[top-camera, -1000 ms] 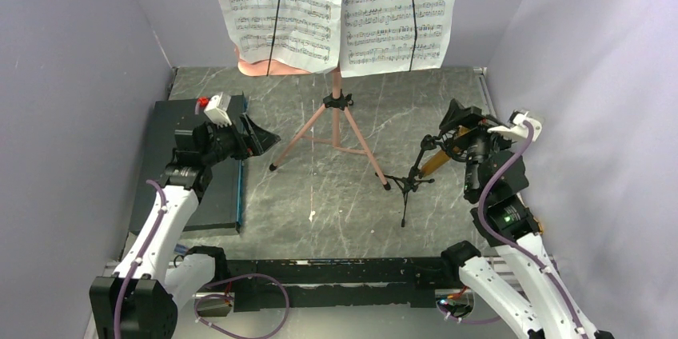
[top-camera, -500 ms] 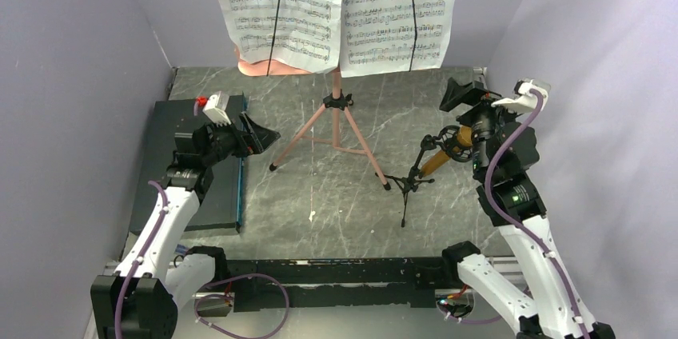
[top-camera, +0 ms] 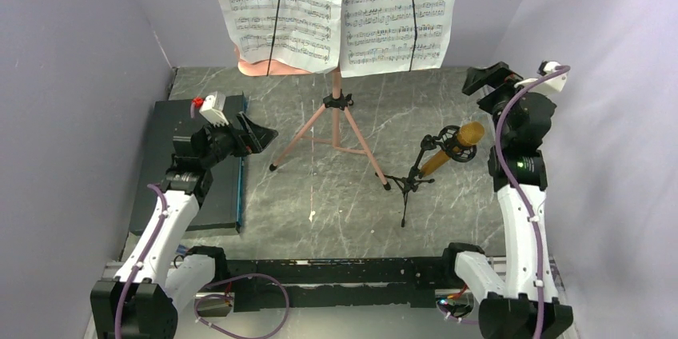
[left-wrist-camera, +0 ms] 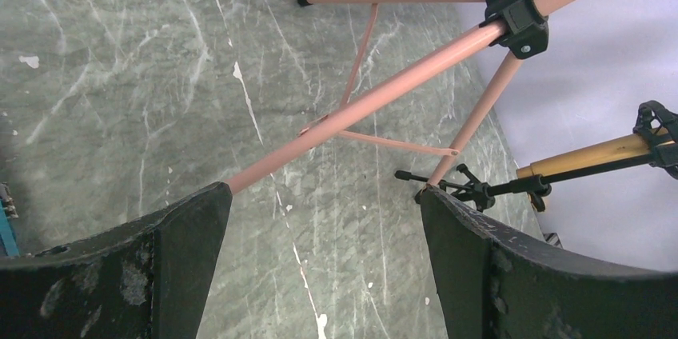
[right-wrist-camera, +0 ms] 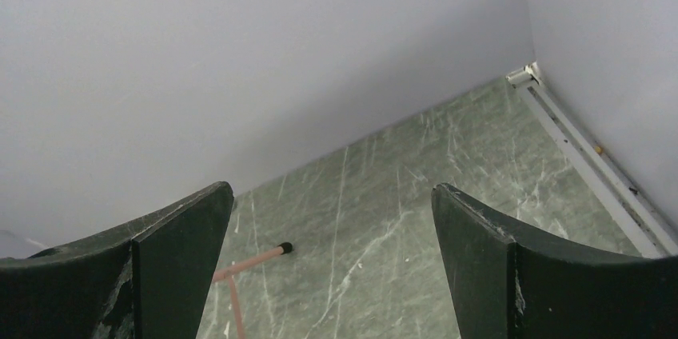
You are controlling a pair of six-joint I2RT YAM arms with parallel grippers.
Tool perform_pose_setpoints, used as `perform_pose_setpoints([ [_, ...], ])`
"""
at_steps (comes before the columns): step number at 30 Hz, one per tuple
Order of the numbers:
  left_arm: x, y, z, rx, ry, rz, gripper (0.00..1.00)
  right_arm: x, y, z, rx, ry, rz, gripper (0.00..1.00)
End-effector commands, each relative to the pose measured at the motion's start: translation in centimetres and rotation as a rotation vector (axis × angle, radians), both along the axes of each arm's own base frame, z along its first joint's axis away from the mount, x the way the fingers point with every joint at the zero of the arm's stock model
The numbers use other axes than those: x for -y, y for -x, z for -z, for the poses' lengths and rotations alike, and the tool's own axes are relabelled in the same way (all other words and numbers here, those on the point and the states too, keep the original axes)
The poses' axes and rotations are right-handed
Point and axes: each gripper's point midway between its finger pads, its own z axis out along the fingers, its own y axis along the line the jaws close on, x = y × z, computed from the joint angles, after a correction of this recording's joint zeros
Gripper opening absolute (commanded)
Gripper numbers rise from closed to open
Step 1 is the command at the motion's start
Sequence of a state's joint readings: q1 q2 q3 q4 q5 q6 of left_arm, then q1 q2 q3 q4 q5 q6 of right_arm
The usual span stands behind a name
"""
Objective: Set up the instrument practice props
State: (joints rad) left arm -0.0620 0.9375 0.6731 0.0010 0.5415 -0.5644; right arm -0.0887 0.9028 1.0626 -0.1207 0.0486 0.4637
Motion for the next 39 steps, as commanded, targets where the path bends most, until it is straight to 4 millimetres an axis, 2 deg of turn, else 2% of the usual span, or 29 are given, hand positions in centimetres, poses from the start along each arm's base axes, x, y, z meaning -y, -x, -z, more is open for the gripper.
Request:
perform_pose_setpoints([
  [1,-0.7,-0.2,-1.8,0.089,-0.016,-0.037,0.94,0.5,-1.1,-0.8,0.057,-0.087,-0.063,0.99],
  [7,-1.6,0.1,-2.7,0.155,-0.033,-0.092,0.94,4.6,-2.3,3.9,-0.033,-0.101,0.093,0.99],
  [13,-3.4,-0.1,-2.9,0.191,-0.070,-0.201,0.94,8.4,-2.1,8.5,-0.080,-0.130,0.249,0.99],
  [17,-4.7,-0.4,-2.8,0.207,-0.080,-0.281,0.94,10.0,-1.6,12.7,-0.149,-0.181,0.310,0.99],
  [22,-5.6,-0.4,-2.7,0.227,-0.090,-0.333,0.94,12.0,0.1,17.5,-0.200,-0.235,0.409,0.99],
  [29,-7.2,-0.6,-0.8,0.181,-0.142,-0.416,0.94,12.8,2.2,22.8,-0.188,-0.218,0.491,1.00],
  [31,-8.2,-0.6,-0.1,0.158,-0.169,-0.466,0.94,13.0,3.1,24.0,-0.172,-0.215,0.519,1.00],
  [36,-10.5,-0.8,1.8,0.157,-0.247,-0.571,0.94,12.4,4.0,24.1,-0.107,-0.147,0.508,1.00],
  [39,-12.2,-1.0,3.8,0.154,-0.293,-0.654,0.94,12.6,4.5,24.4,-0.116,-0.078,0.568,1.00],
])
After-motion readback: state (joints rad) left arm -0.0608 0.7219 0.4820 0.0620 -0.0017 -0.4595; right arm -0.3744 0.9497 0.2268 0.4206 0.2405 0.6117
